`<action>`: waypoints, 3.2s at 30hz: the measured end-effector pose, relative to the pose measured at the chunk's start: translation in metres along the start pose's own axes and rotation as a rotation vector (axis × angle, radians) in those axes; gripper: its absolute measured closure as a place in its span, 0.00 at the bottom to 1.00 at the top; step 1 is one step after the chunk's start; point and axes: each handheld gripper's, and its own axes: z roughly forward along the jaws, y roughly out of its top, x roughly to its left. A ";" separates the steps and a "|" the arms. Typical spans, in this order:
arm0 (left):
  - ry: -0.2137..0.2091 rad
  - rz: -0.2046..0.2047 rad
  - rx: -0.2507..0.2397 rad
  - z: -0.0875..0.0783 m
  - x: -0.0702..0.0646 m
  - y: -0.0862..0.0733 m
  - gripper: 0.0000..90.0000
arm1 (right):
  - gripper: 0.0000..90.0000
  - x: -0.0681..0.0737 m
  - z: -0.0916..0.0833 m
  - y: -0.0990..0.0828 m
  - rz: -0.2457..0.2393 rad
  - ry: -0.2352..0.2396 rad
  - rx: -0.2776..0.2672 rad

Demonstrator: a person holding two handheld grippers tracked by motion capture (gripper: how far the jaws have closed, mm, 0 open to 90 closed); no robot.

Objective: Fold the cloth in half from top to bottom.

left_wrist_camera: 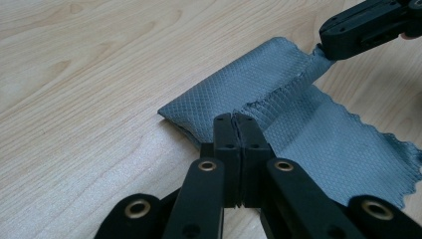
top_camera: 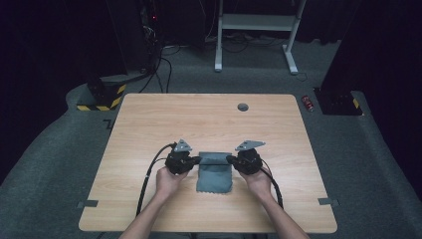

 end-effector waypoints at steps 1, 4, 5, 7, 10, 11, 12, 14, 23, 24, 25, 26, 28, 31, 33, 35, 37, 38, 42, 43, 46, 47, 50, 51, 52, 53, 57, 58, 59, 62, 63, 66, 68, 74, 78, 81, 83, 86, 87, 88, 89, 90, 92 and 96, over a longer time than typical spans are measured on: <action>0.000 -0.002 -0.003 -0.001 -0.001 0.000 0.99 | 0.98 0.000 0.000 0.000 -0.003 0.001 -0.002; -0.001 0.012 -0.005 -0.003 -0.003 -0.001 0.99 | 0.98 0.000 -0.001 -0.002 -0.001 0.007 -0.007; -0.001 0.012 -0.007 -0.003 -0.004 -0.001 0.99 | 0.98 0.001 -0.002 -0.003 0.003 0.008 -0.006; -0.001 0.023 -0.009 -0.005 -0.005 -0.001 0.99 | 0.98 0.001 -0.003 -0.003 0.001 0.009 -0.006; -0.009 0.015 -0.013 -0.006 -0.007 -0.001 0.99 | 0.98 0.001 -0.004 -0.004 -0.003 0.010 -0.006; -0.010 0.019 -0.012 -0.006 -0.007 -0.001 0.99 | 0.98 0.001 -0.004 -0.005 0.000 0.011 -0.007; -0.012 0.015 -0.014 -0.006 -0.008 -0.002 0.99 | 0.98 0.002 -0.005 -0.005 0.002 0.012 -0.009; -0.013 0.020 -0.013 -0.006 -0.008 -0.003 0.99 | 0.98 0.001 -0.006 -0.006 0.000 0.013 -0.011; -0.018 0.007 -0.009 -0.008 -0.008 -0.007 0.99 | 0.98 0.004 -0.006 -0.008 -0.001 0.025 -0.017; -0.021 0.002 -0.010 -0.008 -0.009 -0.008 0.99 | 0.98 0.004 -0.006 -0.008 -0.001 0.025 -0.017; -0.021 0.003 -0.010 -0.008 -0.009 -0.008 0.99 | 0.98 0.004 -0.007 -0.008 -0.001 0.026 -0.017; -0.021 0.004 -0.012 -0.009 -0.009 -0.009 0.99 | 0.98 0.005 -0.007 -0.008 -0.003 0.027 -0.018; -0.021 0.006 -0.014 -0.010 -0.009 -0.009 0.99 | 0.98 0.006 -0.008 -0.007 -0.004 0.029 -0.023; -0.027 -0.004 -0.018 -0.012 -0.010 -0.010 0.99 | 0.98 0.007 -0.010 -0.007 -0.008 0.030 -0.028; -0.026 0.002 -0.021 -0.013 -0.010 -0.010 0.99 | 0.98 0.008 -0.011 -0.007 -0.009 0.032 -0.030; -0.032 -0.004 -0.021 -0.014 -0.010 -0.011 0.99 | 0.98 0.009 -0.011 -0.008 -0.006 0.036 -0.032; -0.034 -0.010 -0.022 -0.015 -0.010 -0.011 0.99 | 0.98 0.009 -0.013 -0.008 -0.011 0.041 -0.034; -0.035 -0.014 -0.027 -0.016 -0.010 -0.012 0.99 | 0.98 0.010 -0.014 -0.008 -0.009 0.041 -0.035; -0.040 -0.017 -0.029 -0.018 -0.011 -0.014 0.99 | 0.98 0.013 -0.015 -0.009 -0.016 0.046 -0.035; -0.042 -0.015 -0.029 -0.018 -0.011 -0.015 0.99 | 0.98 0.014 -0.015 -0.010 -0.018 0.049 -0.036; -0.048 -0.018 -0.029 -0.019 -0.013 -0.017 0.99 | 0.98 0.015 -0.016 -0.012 -0.018 0.053 -0.035; -0.051 -0.021 -0.029 -0.020 -0.014 -0.018 0.99 | 0.98 0.016 -0.016 -0.013 -0.012 0.054 -0.032; -0.055 -0.015 -0.031 -0.022 -0.017 -0.019 0.99 | 0.98 0.017 -0.018 -0.016 -0.020 0.059 -0.037; -0.058 -0.011 -0.031 -0.022 -0.017 -0.020 0.99 | 0.98 0.018 -0.019 -0.017 -0.022 0.060 -0.038; -0.061 -0.014 -0.033 -0.023 -0.018 -0.021 0.99 | 0.98 0.019 -0.020 -0.017 -0.019 0.062 -0.038; -0.060 -0.009 -0.032 -0.023 -0.018 -0.021 0.99 | 0.98 0.019 -0.021 -0.018 -0.022 0.063 -0.042; -0.064 -0.006 -0.027 -0.024 -0.021 -0.024 0.99 | 0.98 0.023 -0.024 -0.021 -0.025 0.070 -0.039; -0.066 -0.006 -0.025 -0.024 -0.022 -0.025 0.99 | 0.98 0.023 -0.024 -0.022 -0.030 0.068 -0.040; -0.066 -0.001 -0.024 -0.024 -0.023 -0.026 0.99 | 0.98 0.024 -0.025 -0.023 -0.035 0.068 -0.037; -0.063 0.010 -0.018 -0.024 -0.025 -0.028 0.99 | 0.98 0.027 -0.026 -0.026 -0.043 0.065 -0.033; -0.064 0.014 -0.017 -0.024 -0.026 -0.029 0.99 | 0.98 0.027 -0.026 -0.026 -0.047 0.066 -0.032; -0.063 0.022 -0.015 -0.025 -0.028 -0.030 0.99 | 0.98 0.029 -0.026 -0.029 -0.048 0.066 -0.031; -0.065 0.019 -0.014 -0.025 -0.029 -0.030 0.99 | 0.98 0.029 -0.026 -0.031 -0.046 0.070 -0.028; -0.067 0.035 -0.001 -0.025 -0.033 -0.034 0.99 | 0.98 0.031 -0.028 -0.036 -0.050 0.076 -0.027; -0.063 0.043 0.006 -0.024 -0.034 -0.037 0.99 | 0.98 0.033 -0.028 -0.039 -0.053 0.081 -0.022; -0.061 0.038 0.007 -0.023 -0.034 -0.039 0.99 | 0.98 0.035 -0.027 -0.042 -0.054 0.087 -0.015; -0.065 0.030 0.006 -0.024 -0.035 -0.041 0.99 | 0.98 0.037 -0.026 -0.043 -0.059 0.086 -0.012; -0.070 0.026 0.006 -0.024 -0.035 -0.044 0.99 | 0.98 0.039 -0.027 -0.045 -0.064 0.091 -0.011; -0.071 0.029 0.007 -0.025 -0.035 -0.044 0.99 | 0.98 0.040 -0.027 -0.046 -0.065 0.091 -0.011; -0.069 0.030 0.006 -0.025 -0.035 -0.045 0.99 | 0.98 0.040 -0.027 -0.046 -0.067 0.090 -0.009; -0.073 0.024 0.003 -0.025 -0.036 -0.045 0.99 | 0.98 0.041 -0.027 -0.047 -0.070 0.092 -0.011; -0.072 0.023 0.003 -0.026 -0.036 -0.046 0.99 | 0.98 0.042 -0.027 -0.047 -0.070 0.092 -0.008; -0.073 0.023 0.003 -0.026 -0.037 -0.047 0.99 | 0.98 0.042 -0.028 -0.048 -0.069 0.092 -0.009; -0.077 0.022 0.007 -0.025 -0.038 -0.048 0.99 | 0.98 0.043 -0.029 -0.050 -0.068 0.097 -0.007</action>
